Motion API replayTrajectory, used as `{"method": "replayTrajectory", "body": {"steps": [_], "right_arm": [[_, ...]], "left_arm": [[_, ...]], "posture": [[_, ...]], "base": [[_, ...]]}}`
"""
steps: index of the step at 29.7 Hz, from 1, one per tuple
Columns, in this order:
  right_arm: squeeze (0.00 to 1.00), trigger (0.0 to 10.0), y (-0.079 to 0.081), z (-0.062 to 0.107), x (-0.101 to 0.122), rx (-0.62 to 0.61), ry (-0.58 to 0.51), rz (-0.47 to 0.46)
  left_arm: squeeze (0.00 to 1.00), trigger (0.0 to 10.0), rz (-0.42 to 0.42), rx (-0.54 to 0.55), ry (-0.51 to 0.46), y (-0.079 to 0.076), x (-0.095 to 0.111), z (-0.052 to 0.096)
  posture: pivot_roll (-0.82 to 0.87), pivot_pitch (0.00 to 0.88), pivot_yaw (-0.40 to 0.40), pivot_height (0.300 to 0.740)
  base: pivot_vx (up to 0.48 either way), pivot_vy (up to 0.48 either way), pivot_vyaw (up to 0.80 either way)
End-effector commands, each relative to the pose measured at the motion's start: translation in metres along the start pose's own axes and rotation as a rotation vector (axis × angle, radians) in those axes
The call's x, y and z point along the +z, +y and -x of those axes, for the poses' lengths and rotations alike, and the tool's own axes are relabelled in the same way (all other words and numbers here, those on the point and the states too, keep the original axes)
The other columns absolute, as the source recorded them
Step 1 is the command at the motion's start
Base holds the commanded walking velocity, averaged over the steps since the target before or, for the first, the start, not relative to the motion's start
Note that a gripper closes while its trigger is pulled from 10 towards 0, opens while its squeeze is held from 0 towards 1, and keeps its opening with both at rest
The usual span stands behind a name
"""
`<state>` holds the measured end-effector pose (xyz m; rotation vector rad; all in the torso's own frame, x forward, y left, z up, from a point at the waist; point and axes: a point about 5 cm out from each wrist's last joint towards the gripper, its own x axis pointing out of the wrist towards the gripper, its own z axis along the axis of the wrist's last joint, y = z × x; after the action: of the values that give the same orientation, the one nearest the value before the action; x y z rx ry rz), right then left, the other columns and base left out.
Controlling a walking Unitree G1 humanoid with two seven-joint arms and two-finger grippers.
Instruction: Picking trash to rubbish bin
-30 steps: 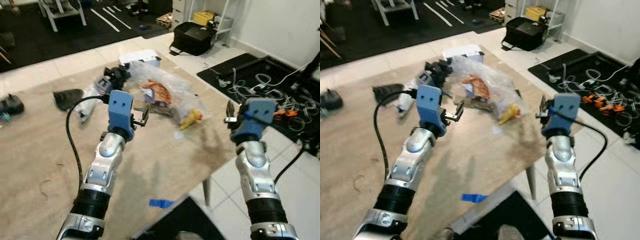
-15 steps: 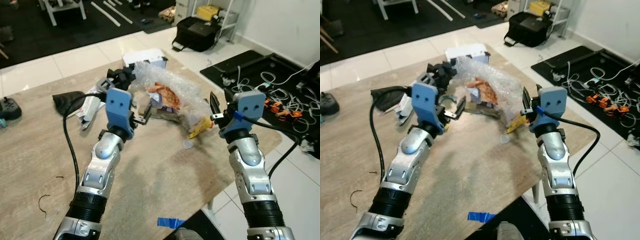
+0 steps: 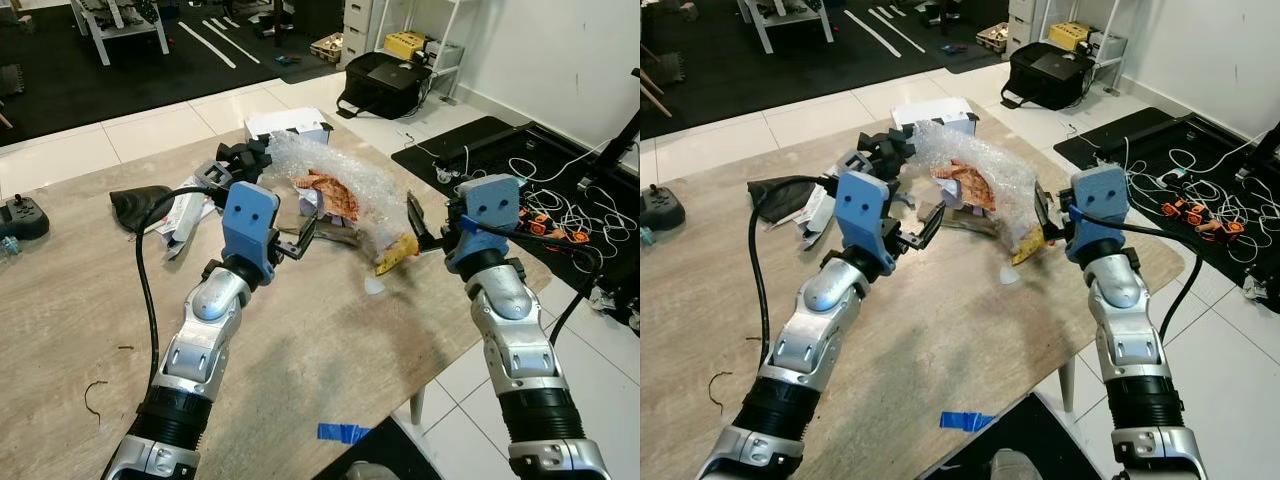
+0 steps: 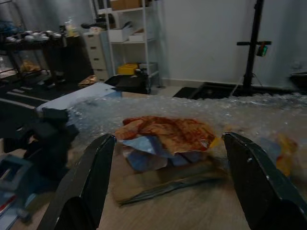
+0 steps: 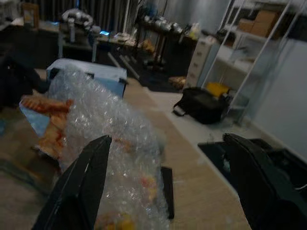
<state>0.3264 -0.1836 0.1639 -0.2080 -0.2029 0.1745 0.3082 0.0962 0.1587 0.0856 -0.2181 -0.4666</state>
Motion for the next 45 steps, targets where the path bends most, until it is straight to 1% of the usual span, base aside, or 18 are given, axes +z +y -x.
{"method": "replayTrajectory", "body": {"steps": [1, 3, 4, 5, 8, 11, 17, 20, 21, 24, 26, 33, 35, 36, 37, 38, 39, 45], "right_arm": [[0.0, 10.0, 0.001, -0.004, -0.008, 0.055, 0.039, -0.065], [0.0, 10.0, 0.001, -0.005, -0.009, 0.074, 0.038, -0.081], [0.0, 10.0, 0.0, -0.008, -0.01, 0.094, 0.042, -0.073], [0.0, 10.0, 0.0, -0.01, -0.011, 0.099, 0.043, -0.068], [0.0, 10.0, -0.001, -0.013, -0.013, 0.109, 0.048, -0.083], [0.0, 10.0, 0.0, -0.016, -0.014, 0.119, 0.053, -0.102], [0.0, 10.0, 0.007, -0.024, -0.029, 0.154, 0.147, -0.165], [0.0, 10.0, 0.009, -0.024, -0.034, 0.167, 0.178, -0.176], [0.0, 10.0, 0.013, -0.025, -0.04, 0.193, 0.222, -0.187], [0.0, 10.0, 0.016, -0.025, -0.042, 0.208, 0.236, -0.188], [0.0, 10.0, 0.022, -0.025, -0.045, 0.235, 0.259, -0.198], [0.0, 10.0, 0.025, -0.026, -0.045, 0.223, 0.241, -0.206], [0.0, 10.0, 0.024, -0.027, -0.043, 0.209, 0.227, -0.225], [0.0, 10.0, 0.022, -0.029, -0.041, 0.191, 0.205, -0.26], [0.0, 10.0, 0.022, -0.029, -0.041, 0.191, 0.205, -0.26], [0.0, 0.4, 0.021, -0.029, -0.04, 0.189, 0.195, -0.274], [0.0, 0.0, 0.021, -0.03, -0.038, 0.189, 0.186, -0.28], [0.0, 0.0, 0.022, -0.032, -0.029, 0.193, 0.141, -0.292]], "left_arm": [[0.0, 10.0, -0.025, -0.091, -0.008, -0.007, 0.0, 0.001], [0.0, 10.0, -0.024, -0.12, -0.014, -0.009, 0.001, 0.001], [0.0, 10.0, -0.037, -0.18, -0.018, -0.013, 0.002, 0.002], [0.0, 10.0, -0.048, -0.201, -0.014, -0.014, 0.002, 0.002], [0.0, 10.0, -0.055, -0.218, -0.01, -0.014, 0.002, 0.003], [0.0, 10.0, -0.056, -0.216, -0.009, -0.014, 0.003, 0.003], [0.0, 10.0, -0.073, -0.205, 0.011, -0.013, 0.0, 0.004], [0.0, 10.0, -0.074, -0.205, 0.011, -0.013, 0.0, 0.004], [0.0, 10.0, -0.075, -0.209, 0.011, -0.013, 0.0, 0.004], [0.0, 10.0, -0.074, -0.21, 0.011, -0.013, 0.001, 0.003], [0.0, 10.0, -0.073, -0.208, 0.011, -0.013, 0.001, 0.002], [0.0, 10.0, -0.07, -0.206, 0.013, -0.015, 0.0, 0.002], [0.0, 10.0, -0.071, -0.204, 0.016, -0.014, 0.0, 0.001], [0.0, 10.0, -0.072, -0.196, 0.018, -0.014, -0.001, 0.0], [0.0, 10.0, -0.072, -0.196, 0.018, -0.014, -0.001, 0.0], [0.0, 10.0, -0.071, -0.192, 0.018, -0.014, -0.001, 0.0], [0.0, 10.0, -0.065, -0.186, 0.016, -0.013, -0.001, 0.0], [0.0, 10.0, -0.061, -0.177, 0.014, -0.014, -0.001, -0.001]], "posture": [[-0.11, 0.0, -0.017, 0.74], [-0.11, 0.0, -0.017, 0.74], [-0.11, 0.0, -0.016, 0.74], [-0.11, 0.0, -0.016, 0.74], [-0.11, 0.0, -0.015, 0.74], [-0.1, 0.0, -0.017, 0.74], [-0.09, 0.0, -0.015, 0.74], [-0.09, 0.0, -0.017, 0.74], [-0.09, 0.0, -0.017, 0.74], [-0.09, 0.001, -0.02, 0.74], [-0.09, 0.001, -0.02, 0.74], [-0.09, 0.0, -0.019, 0.74], [-0.09, 0.0, -0.019, 0.74], [-0.1, 0.0, -0.022, 0.74], [-0.1, 0.0, -0.022, 0.74], [-0.09, 0.0, -0.022, 0.74], [-0.1, 0.0, -0.024, 0.74], [-0.1, 0.0, -0.027, 0.74]], "base": [[0.0, 0.0, 0.0], [0.0, 0.0, 0.0], [0.0, 0.0, 0.0], [0.0, 0.0, 0.0], [0.0, 0.0, 0.0], [0.0, 0.0, 0.0], [0.0, 0.0, 0.0], [0.0, 0.0, 0.0], [0.0, 0.0, 0.0], [0.0, 0.0, 0.0], [0.0, 0.0, 0.0], [0.0, 0.0, 0.0], [0.0, 0.0, 0.0], [0.0, 0.0, 0.0], [0.0, 0.0, 0.0], [0.0, 0.0, 0.0], [0.0, 0.0, 0.0], [0.0, 0.0, 0.0]]}}
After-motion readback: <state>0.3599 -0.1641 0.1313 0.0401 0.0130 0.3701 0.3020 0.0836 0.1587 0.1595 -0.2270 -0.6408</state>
